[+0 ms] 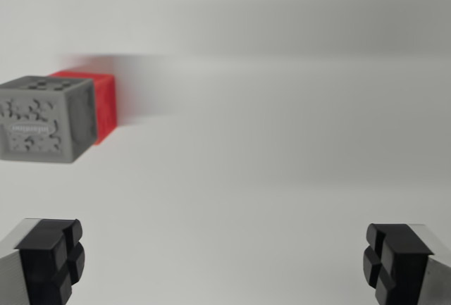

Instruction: Destack cube

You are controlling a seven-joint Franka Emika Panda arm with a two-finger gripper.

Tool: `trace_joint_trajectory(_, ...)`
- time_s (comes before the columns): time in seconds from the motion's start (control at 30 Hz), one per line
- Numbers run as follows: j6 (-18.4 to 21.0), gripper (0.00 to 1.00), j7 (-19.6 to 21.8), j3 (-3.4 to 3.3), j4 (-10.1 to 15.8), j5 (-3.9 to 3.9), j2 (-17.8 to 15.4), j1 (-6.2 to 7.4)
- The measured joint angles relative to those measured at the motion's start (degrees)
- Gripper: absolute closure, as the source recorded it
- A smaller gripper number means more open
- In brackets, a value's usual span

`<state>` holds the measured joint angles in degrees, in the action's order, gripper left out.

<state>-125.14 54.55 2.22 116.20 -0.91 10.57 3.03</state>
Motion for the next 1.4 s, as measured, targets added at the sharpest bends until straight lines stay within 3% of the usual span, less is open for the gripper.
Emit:
trace_joint_trajectory(0.73, -7.43, 0.0, 7.1, 0.94, 1.83, 0.91, 4.92, 5.56)
trace_joint_trajectory(1.4, -13.7, 0.0, 14.22, 1.05, 0.9, 2.2, 11.6, 11.69)
